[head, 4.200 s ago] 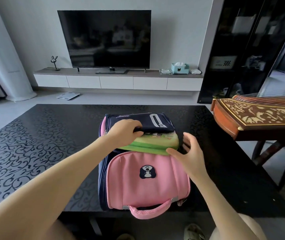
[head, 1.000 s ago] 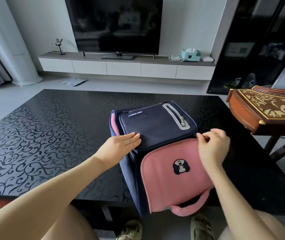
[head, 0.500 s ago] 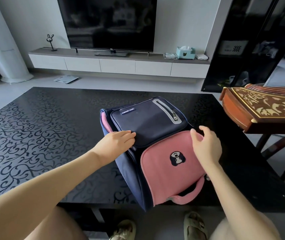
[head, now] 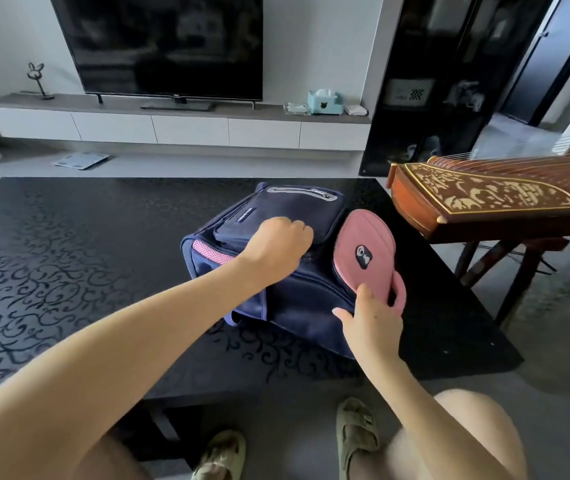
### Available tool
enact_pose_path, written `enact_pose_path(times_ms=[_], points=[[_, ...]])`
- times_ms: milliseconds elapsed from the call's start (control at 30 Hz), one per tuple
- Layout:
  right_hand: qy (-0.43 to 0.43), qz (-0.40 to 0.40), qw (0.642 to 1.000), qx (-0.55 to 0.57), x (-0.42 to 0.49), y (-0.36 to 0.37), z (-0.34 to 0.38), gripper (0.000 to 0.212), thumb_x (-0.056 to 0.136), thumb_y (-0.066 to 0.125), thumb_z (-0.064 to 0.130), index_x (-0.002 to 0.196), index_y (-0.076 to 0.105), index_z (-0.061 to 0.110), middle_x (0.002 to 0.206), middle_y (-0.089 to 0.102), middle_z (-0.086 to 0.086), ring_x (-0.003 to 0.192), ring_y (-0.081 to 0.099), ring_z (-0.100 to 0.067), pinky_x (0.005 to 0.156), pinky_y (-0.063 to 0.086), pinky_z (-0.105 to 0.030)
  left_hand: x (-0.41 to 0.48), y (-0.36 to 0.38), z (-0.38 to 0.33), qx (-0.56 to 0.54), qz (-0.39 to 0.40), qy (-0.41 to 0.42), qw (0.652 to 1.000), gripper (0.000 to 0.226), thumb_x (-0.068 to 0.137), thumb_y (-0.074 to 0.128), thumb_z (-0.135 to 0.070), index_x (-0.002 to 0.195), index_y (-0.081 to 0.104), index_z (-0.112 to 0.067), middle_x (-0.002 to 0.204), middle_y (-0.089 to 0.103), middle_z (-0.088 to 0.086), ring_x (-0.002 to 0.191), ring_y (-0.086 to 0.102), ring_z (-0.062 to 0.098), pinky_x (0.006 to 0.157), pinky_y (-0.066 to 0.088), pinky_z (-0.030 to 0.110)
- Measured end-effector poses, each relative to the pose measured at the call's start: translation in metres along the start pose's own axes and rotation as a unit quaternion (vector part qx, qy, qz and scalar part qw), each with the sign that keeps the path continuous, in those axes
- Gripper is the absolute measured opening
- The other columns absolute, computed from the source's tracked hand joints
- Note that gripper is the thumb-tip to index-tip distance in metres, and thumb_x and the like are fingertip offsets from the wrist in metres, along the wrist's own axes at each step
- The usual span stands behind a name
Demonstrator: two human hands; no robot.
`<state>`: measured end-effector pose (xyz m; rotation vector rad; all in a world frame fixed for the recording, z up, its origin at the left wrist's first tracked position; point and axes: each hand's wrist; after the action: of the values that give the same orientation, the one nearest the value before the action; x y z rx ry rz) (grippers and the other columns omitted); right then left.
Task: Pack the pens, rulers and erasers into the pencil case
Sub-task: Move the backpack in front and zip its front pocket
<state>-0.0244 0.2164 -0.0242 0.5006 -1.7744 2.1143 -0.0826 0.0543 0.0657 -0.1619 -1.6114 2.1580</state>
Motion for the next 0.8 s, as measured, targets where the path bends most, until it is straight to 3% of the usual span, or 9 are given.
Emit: enact_pose_path(times_ms=[100,167,200,267,333,400,533,700,800], points=[[-0.017,-0.004,0.999,0.041,0.031,-0.003,-0.012,0.042,0.05,0.09,0.02,0.066,0.054,0.006,0.048,0.057,-0.008,0.082,0.064,-0.041,0.064,0.055,-0.055,0.007,0.0,0.001,0.01,-0.145,-0.009,0.989,0.018,0.068,0.075,-0.013,0.073,0.057,-0.01,0.072,0.061,0.005,0.053,0.056,0.023,0.04,0.012,0.024],[-0.026,-0.024,0.999,0.039,0.055,-0.006,-0.021,0.036,0.054,0.087,0.014,0.064,0.054,0.006,0.055,0.06,-0.012,0.088,0.063,-0.04,0.057,0.056,-0.048,0.013,0.003,0.012,-0.094,-0.173,-0.015,0.98,0.017,0.076,0.072,-0.019,0.085,0.061,-0.009,0.087,0.065,0.008,0.076,0.064,0.029,0.042,0.029,0.026],[-0.038,-0.039,0.998,0.031,0.071,-0.009,-0.027,0.034,0.056,0.086,0.011,0.065,0.054,0.006,0.062,0.063,-0.014,0.083,0.064,-0.04,0.049,0.054,-0.042,0.014,0.006,0.019,-0.164,-0.135,-0.036,0.976,0.027,0.083,0.064,-0.027,0.106,0.06,-0.012,0.112,0.063,0.008,0.104,0.059,0.032,0.064,0.047,0.035],[-0.058,-0.067,0.996,0.013,0.105,-0.014,-0.042,0.027,0.064,0.079,0.004,0.071,0.053,0.004,0.078,0.064,-0.017,0.077,0.063,-0.04,0.043,0.047,-0.036,0.008,0.015,0.034,-0.151,-0.028,-0.055,0.987,0.07,0.083,0.056,-0.052,0.142,0.028,-0.028,0.148,0.035,0.004,0.137,0.028,0.033,0.107,0.031,0.05],[-0.083,-0.104,0.991,-0.024,0.136,-0.016,-0.057,0.025,0.064,0.074,-0.006,0.072,0.053,0.003,0.071,0.061,-0.016,0.062,0.061,-0.036,0.042,0.039,-0.031,-0.004,0.03,0.043,-0.109,0.027,-0.077,0.991,0.098,0.075,0.054,-0.067,0.146,-0.006,-0.035,0.156,0.016,0.005,0.142,0.014,0.034,0.11,0.024,0.05],[-0.103,-0.12,0.986,-0.055,0.159,-0.019,-0.069,0.029,0.055,0.07,-0.017,0.068,0.052,0.002,0.055,0.055,-0.014,0.048,0.056,-0.031,0.04,0.037,-0.028,-0.009,0.051,0.04,-0.144,0.057,-0.105,0.982,0.103,0.076,0.057,-0.063,0.142,-0.018,-0.038,0.156,0.014,0.005,0.141,0.016,0.032,0.107,0.032,0.047],[-0.126,-0.124,0.979,-0.106,0.203,-0.026,-0.085,0.032,0.05,0.066,-0.024,0.064,0.052,0.001,0.048,0.052,-0.014,0.042,0.053,-0.028,0.038,0.038,-0.027,0.032,0.07,0.013,-0.242,0.017,-0.149,0.959,0.089,0.086,0.056,-0.044,0.144,-0.012,-0.037,0.149,0.029,0.007,0.129,0.039,0.028,0.088,0.048,0.04],[-0.024,-0.071,0.988,-0.134,0.242,-0.013,-0.12,0.019,0.073,0.054,-0.018,0.087,0.057,-0.005,0.08,0.063,-0.024,0.072,0.062,-0.038,0.055,0.047,-0.039,0.1,0.079,-0.019,-0.26,0.012,-0.176,0.949,0.078,0.094,0.05,-0.027,0.145,-0.008,-0.039,0.149,0.029,0.011,0.114,0.053,0.035,0.072,0.047,0.037],[0.031,-0.053,0.987,-0.149,0.246,-0.004,-0.127,0.023,0.078,0.052,-0.013,0.099,0.056,-0.005,0.097,0.061,-0.025,0.086,0.059,-0.04,0.065,0.05,-0.043,0.121,0.08,-0.027,-0.28,0.025,-0.181,0.942,0.078,0.095,0.049,-0.02,0.145,-0.008,-0.04,0.152,0.021,0.016,0.125,0.043,0.039,0.082,0.048,0.04]])
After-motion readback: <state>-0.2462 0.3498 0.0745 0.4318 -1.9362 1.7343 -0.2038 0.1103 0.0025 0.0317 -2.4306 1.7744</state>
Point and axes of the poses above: each hand's wrist, its own x-axis towards the middle knuckle, its own y-axis out of the palm, z = x × y
